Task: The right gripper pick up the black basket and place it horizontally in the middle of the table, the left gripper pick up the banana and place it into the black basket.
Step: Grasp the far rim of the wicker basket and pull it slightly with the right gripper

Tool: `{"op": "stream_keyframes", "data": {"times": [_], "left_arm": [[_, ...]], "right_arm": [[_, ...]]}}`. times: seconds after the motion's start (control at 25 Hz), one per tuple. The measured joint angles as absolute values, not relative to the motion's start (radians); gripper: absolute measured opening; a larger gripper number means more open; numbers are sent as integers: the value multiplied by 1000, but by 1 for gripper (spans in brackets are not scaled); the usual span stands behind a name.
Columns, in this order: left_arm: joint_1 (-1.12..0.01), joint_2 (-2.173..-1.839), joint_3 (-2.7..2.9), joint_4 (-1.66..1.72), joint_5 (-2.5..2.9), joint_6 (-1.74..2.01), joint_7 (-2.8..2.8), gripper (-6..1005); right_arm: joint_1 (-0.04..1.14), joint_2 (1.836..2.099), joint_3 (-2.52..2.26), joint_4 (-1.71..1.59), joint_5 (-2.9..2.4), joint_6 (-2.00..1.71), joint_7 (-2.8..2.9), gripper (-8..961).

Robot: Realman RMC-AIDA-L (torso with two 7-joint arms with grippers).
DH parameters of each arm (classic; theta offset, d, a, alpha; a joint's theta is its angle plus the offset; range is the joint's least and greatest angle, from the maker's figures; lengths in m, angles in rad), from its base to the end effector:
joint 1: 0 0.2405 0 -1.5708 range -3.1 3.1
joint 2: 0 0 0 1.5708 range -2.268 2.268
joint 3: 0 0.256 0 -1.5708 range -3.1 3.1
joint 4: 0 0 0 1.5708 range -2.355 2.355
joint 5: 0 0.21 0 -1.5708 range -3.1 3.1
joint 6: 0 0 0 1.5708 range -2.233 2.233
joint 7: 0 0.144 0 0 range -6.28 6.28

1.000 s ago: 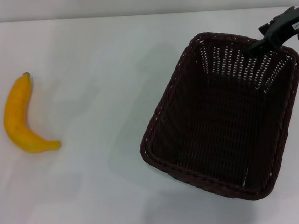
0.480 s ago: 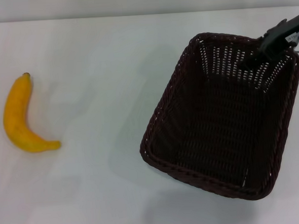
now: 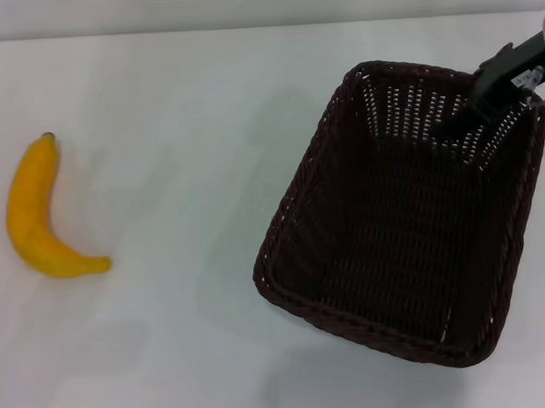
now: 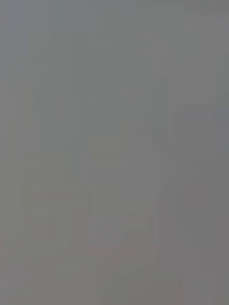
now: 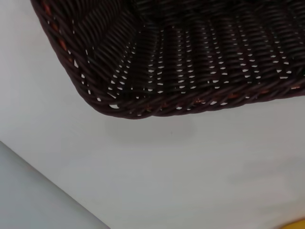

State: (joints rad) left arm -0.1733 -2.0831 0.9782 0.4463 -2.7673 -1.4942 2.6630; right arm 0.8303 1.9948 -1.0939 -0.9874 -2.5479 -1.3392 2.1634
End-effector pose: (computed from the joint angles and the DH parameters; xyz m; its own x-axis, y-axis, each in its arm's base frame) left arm -0.3427 0.2716 0.1127 0.5926 -0.4785 0.6480 0.7228 -0.0393 -0.6899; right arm 0.1801 0.4332 0.0348 0.8748 -0.4731 0.1048 -0.3752 -0.7982 -0.4713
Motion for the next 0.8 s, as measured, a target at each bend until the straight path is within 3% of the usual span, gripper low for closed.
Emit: {"op": "stream_keyframes", "data": {"times": [0.4, 0.6, 0.8], "left_arm": [[-173, -2082, 980, 446, -2767, -1493, 2663, 861], [-173, -2082, 980, 446, -2767, -1490, 2663, 860], [-173, -2082, 980, 446, -2767, -1489, 2663, 860]], "right_arm": [[851, 2002, -1099, -983, -2627, -1337, 2190, 761], [858, 2002, -1100, -985, -2662, -1334, 2210, 561], [871, 2007, -1112, -994, -2708, -1331, 2232, 465]]}}
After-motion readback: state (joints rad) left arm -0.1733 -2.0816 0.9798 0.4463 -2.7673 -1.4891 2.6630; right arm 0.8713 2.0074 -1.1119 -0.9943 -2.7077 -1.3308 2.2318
